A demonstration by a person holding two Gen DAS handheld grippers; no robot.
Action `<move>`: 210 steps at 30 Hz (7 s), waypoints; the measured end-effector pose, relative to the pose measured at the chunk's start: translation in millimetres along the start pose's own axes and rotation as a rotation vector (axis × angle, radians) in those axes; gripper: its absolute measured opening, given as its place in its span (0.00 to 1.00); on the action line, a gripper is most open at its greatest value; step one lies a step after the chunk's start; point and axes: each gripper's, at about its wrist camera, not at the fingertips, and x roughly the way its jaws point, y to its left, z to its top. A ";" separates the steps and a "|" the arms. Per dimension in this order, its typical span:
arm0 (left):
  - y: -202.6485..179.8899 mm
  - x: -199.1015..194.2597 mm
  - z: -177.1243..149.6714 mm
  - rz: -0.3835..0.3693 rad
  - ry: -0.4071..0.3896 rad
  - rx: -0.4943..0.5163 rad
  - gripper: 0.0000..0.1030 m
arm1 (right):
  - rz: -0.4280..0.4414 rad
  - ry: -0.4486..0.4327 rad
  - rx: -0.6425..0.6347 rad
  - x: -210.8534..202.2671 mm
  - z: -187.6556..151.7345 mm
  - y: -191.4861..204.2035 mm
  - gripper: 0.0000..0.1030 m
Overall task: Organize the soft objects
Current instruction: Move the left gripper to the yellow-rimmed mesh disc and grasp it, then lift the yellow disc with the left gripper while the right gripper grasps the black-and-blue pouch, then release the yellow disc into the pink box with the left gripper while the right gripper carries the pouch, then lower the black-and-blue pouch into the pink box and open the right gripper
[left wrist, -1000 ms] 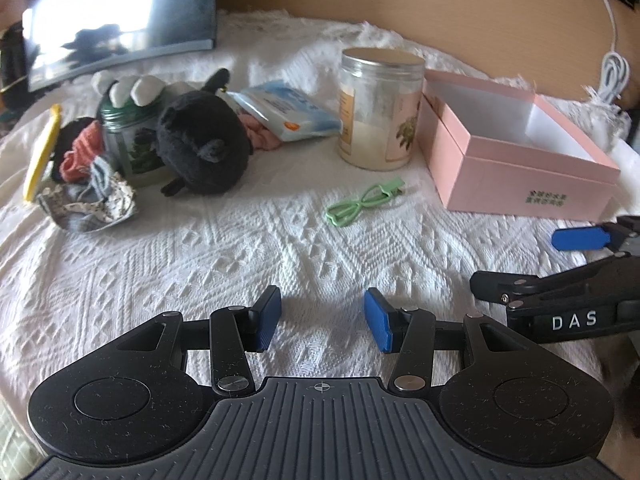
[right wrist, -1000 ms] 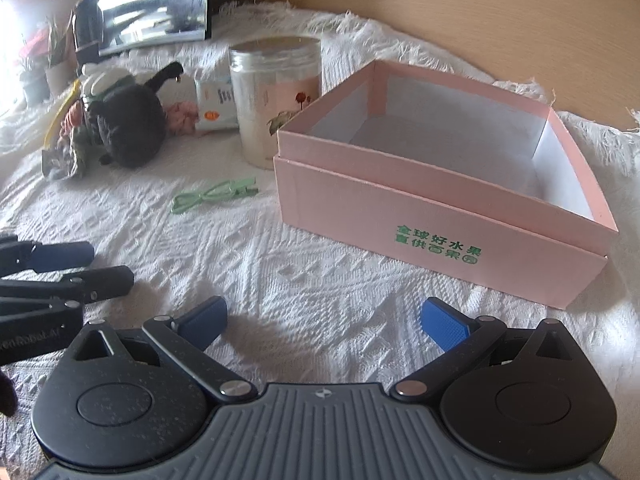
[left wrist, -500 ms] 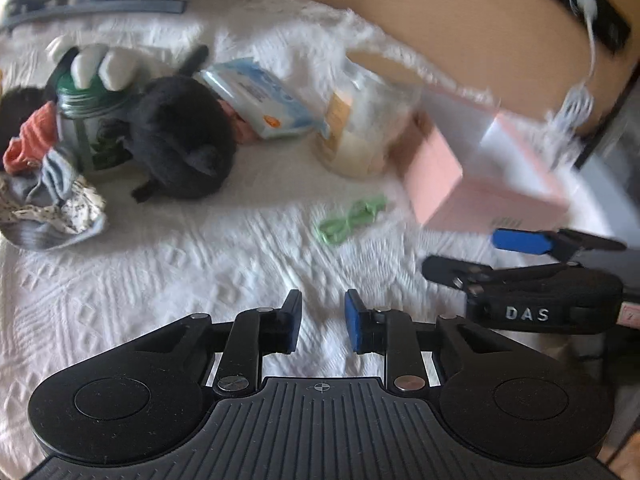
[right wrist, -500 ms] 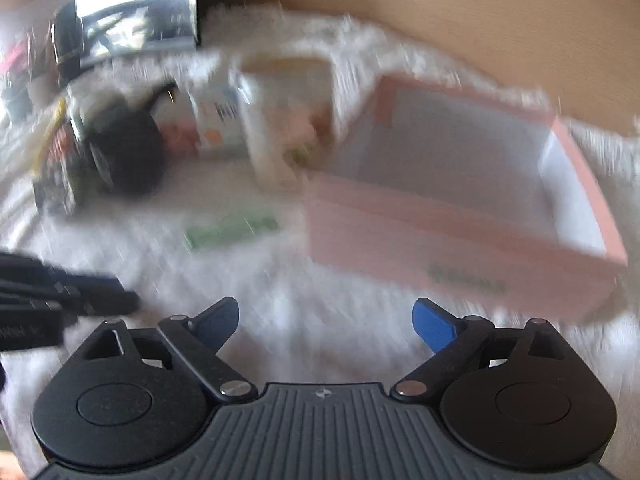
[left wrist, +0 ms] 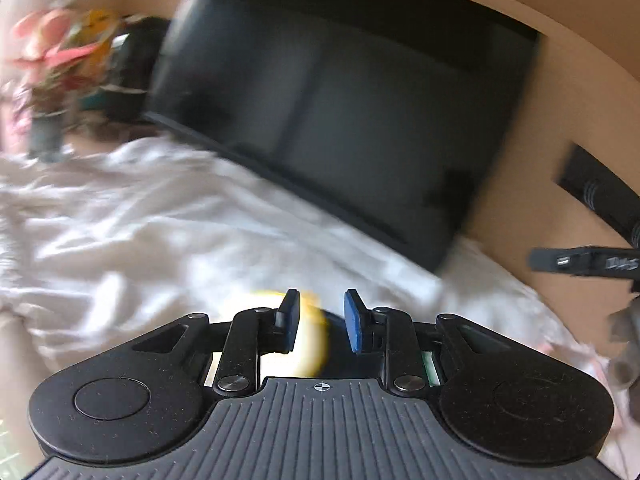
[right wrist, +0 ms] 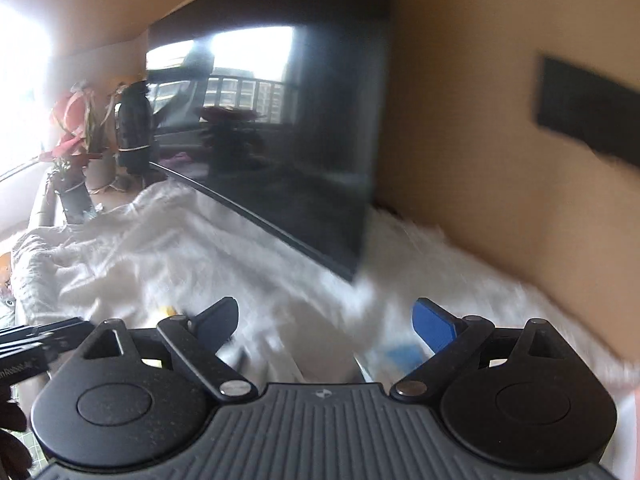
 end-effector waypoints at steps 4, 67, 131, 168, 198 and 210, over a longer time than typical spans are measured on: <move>49.3 11.2 -0.4 -0.050 0.049 -0.050 0.26 | 0.078 0.078 -0.042 24.2 21.1 35.9 0.92; 115.9 151.9 -29.8 -0.477 0.469 -0.267 0.40 | 0.302 0.310 -0.230 145.3 -63.0 104.4 0.18; 47.9 14.9 24.3 -0.052 0.024 -0.102 0.17 | 0.394 0.249 -0.342 62.5 47.0 101.7 0.76; -405.5 157.1 -124.8 -0.509 0.408 0.393 0.20 | -0.303 0.085 0.404 -99.0 -132.0 -306.0 0.77; -140.6 70.7 -101.6 -0.098 0.238 0.278 0.20 | -0.353 0.030 0.307 -100.7 -158.0 -194.0 0.77; -29.5 51.8 -62.7 0.115 0.183 0.140 0.20 | -0.079 0.118 0.073 -37.7 -144.3 -59.4 0.77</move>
